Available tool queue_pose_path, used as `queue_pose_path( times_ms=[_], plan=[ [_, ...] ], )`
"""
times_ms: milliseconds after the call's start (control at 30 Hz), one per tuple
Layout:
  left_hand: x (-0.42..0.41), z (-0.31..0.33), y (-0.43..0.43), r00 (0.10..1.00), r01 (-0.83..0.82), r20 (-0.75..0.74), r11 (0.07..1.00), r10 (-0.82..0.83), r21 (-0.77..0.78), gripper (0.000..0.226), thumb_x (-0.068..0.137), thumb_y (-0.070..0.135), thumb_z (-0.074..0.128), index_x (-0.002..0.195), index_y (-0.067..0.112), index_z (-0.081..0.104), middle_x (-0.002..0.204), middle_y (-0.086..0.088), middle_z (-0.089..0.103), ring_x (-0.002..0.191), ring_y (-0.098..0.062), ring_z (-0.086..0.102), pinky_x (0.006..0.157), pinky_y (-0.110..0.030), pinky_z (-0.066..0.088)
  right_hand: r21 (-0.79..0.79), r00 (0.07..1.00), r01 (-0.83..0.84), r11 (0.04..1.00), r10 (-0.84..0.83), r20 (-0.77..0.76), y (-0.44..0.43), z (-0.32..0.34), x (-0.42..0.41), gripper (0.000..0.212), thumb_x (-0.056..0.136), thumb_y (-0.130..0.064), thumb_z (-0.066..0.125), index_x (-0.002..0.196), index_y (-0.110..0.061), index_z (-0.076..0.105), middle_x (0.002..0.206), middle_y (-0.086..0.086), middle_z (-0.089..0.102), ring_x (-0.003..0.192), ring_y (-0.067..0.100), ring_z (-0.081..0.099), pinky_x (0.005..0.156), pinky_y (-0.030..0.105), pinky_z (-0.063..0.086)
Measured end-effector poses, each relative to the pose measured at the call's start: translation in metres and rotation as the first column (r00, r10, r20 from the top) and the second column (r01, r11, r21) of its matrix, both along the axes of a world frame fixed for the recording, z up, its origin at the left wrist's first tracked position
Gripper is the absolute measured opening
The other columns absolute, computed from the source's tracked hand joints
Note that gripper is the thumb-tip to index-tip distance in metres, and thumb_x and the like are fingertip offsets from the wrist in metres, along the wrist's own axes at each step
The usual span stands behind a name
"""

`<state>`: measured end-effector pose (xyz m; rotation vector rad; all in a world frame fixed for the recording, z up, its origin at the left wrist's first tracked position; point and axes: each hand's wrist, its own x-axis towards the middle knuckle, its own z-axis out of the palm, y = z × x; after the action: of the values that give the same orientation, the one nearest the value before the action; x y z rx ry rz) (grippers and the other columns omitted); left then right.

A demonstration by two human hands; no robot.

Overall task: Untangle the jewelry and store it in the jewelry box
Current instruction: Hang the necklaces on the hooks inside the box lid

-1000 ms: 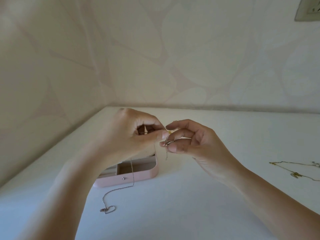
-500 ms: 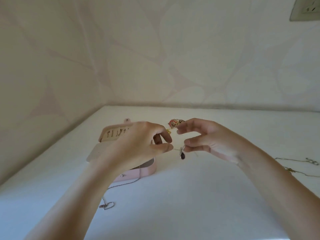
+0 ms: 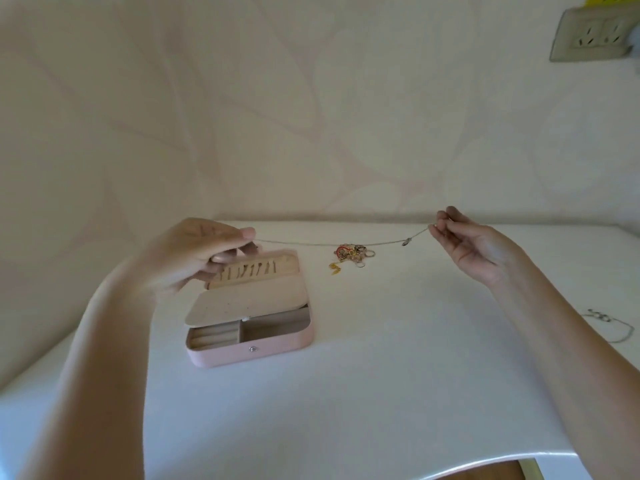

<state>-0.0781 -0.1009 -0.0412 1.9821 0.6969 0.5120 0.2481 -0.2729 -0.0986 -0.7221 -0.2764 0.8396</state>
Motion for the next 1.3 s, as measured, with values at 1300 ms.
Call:
queue_pose_path(
  times_ms=[1300],
  plan=[
    [0.038, -0.007, -0.051, 0.966, 0.04, 0.246, 0.99, -0.073, 0.138, 0.01, 0.079, 0.0, 0.069, 0.084, 0.006, 0.075, 0.073, -0.006, 0.074, 0.064, -0.01, 0.069, 0.062, -0.019, 0.055, -0.02, 0.335, 0.426, 0.904, -0.137, 0.932, -0.002, 0.007, -0.054, 0.018, 0.073, -0.003, 0.078, 0.077, -0.02, 0.073, 0.074, -0.008, 0.073, 0.071, 0.005, 0.069, 0.071, 0.01, 0.049]
  ],
)
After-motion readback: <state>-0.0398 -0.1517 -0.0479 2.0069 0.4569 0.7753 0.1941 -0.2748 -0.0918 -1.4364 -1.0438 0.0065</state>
